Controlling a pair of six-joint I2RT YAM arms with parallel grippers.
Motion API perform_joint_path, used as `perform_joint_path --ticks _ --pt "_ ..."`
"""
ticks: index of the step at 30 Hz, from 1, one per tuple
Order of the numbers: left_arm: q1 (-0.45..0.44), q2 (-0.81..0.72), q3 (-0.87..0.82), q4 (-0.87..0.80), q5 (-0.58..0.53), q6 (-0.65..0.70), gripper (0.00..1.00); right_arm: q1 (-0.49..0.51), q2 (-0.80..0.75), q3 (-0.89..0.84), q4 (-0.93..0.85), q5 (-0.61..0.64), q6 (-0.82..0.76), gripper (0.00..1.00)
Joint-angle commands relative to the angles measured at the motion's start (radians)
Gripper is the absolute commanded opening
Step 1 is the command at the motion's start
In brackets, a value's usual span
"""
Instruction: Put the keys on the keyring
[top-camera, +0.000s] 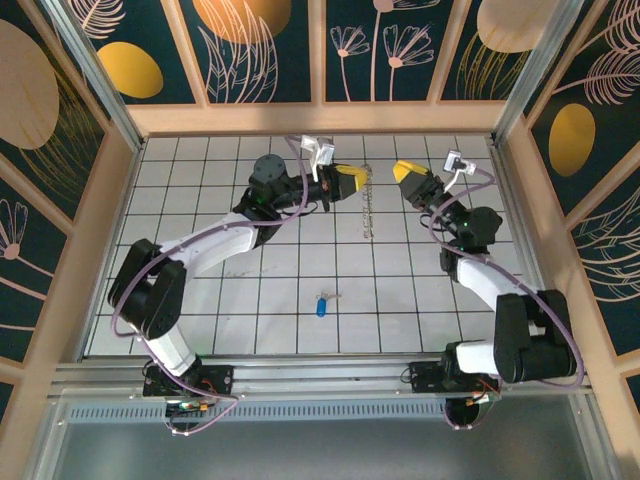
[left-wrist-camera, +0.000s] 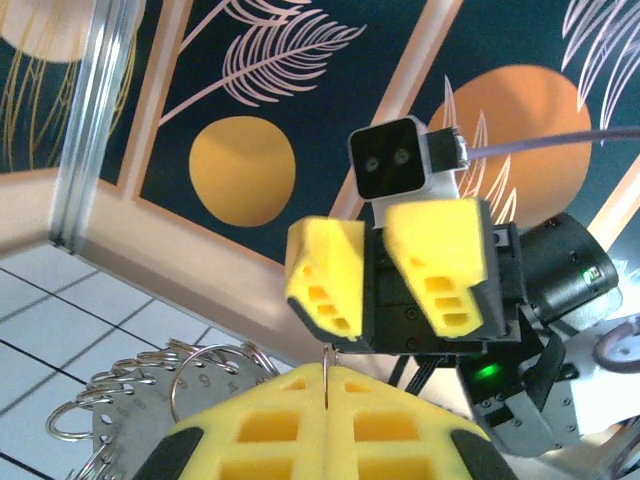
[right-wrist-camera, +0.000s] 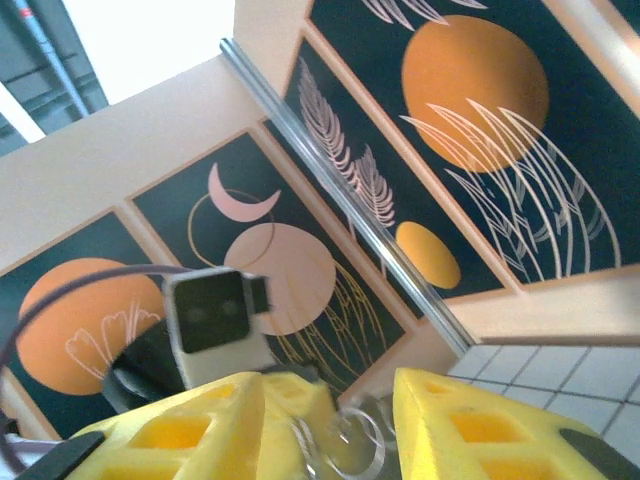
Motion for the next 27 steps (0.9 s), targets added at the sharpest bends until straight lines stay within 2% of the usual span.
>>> perform_joint_path --ticks 1,7,17,27 --pt "-0.001 -0.063 0.024 -0.12 -0.013 0.237 0.0 -0.02 -0.05 -0.05 -0.134 0.006 -0.06 0.39" --pt "-0.001 -0.101 0.0 -0.129 -0.016 0.344 0.0 -0.031 -0.092 -0.128 -0.191 0.01 -0.082 0.39" --pt "-0.001 -0.157 -0.139 0.054 -0.053 0.404 0.0 -0.031 -0.102 -0.194 -0.182 0.02 -0.077 0.39" --pt "0.003 -0.143 -0.131 0.026 -0.138 0.413 0.0 -0.023 -0.114 -0.24 -0.253 0.016 -0.082 0.39"
